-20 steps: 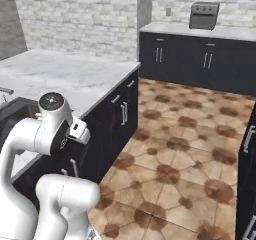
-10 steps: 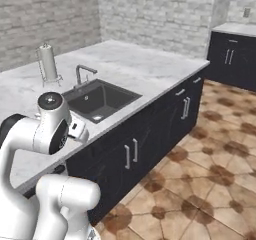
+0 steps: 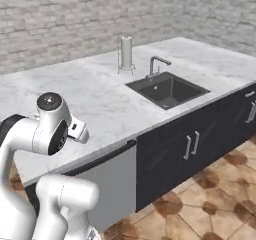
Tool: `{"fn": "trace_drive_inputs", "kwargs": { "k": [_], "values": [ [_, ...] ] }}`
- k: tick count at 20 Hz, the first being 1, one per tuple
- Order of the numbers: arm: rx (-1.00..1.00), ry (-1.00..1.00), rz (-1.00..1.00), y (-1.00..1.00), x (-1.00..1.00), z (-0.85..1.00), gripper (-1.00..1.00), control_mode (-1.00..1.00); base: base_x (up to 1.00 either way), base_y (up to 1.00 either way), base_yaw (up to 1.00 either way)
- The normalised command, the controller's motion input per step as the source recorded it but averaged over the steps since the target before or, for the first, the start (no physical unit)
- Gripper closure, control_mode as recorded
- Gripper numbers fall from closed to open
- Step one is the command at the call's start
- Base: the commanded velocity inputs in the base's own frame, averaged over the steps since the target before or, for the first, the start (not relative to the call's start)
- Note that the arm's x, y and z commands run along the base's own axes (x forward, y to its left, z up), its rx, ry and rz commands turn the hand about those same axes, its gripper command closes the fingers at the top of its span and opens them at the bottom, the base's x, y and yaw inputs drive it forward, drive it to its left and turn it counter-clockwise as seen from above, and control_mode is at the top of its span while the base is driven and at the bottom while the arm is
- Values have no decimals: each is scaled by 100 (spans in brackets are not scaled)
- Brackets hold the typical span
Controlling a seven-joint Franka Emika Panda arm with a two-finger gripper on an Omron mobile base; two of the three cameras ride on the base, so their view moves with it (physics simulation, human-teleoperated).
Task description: Take a sugar cube from the saucer and place it inside the coffee. Then, grab milk from the fridge and place it next to the coffee on the counter to sweeten the coffee.
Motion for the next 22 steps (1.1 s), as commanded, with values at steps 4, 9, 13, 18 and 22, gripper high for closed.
{"fn": "trace_drive_inputs", "kwargs": {
  "k": [4,9,13,18,22],
  "values": [
    [0,0,0,0,0,0,-100,100,-48,74,79],
    [0,0,0,0,0,0,-100,100,-20,44,92],
    [0,0,0,0,0,0,-100,100,-6,34,93],
    [0,0,0,0,0,0,-100,100,0,25,88],
    [0,0,0,0,0,0,-100,100,0,18,87]
  ]
}}
